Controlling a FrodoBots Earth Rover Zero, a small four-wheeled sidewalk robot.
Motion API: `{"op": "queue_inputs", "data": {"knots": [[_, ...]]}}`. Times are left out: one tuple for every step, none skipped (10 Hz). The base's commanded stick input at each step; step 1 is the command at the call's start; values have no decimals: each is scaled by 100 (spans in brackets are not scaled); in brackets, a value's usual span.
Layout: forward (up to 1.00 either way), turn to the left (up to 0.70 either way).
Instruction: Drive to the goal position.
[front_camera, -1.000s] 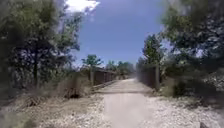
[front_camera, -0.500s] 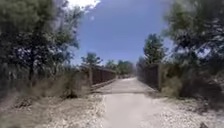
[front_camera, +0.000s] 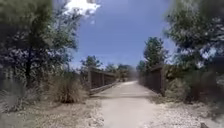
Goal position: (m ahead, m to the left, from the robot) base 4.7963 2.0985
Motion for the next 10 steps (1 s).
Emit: {"op": "queue_inputs", "data": {"knots": [[45,-27],[45,-27],[45,-27],[45,-22],[45,-8],[45,0],[45,0],[45,0],[45,0],[45,0]]}}
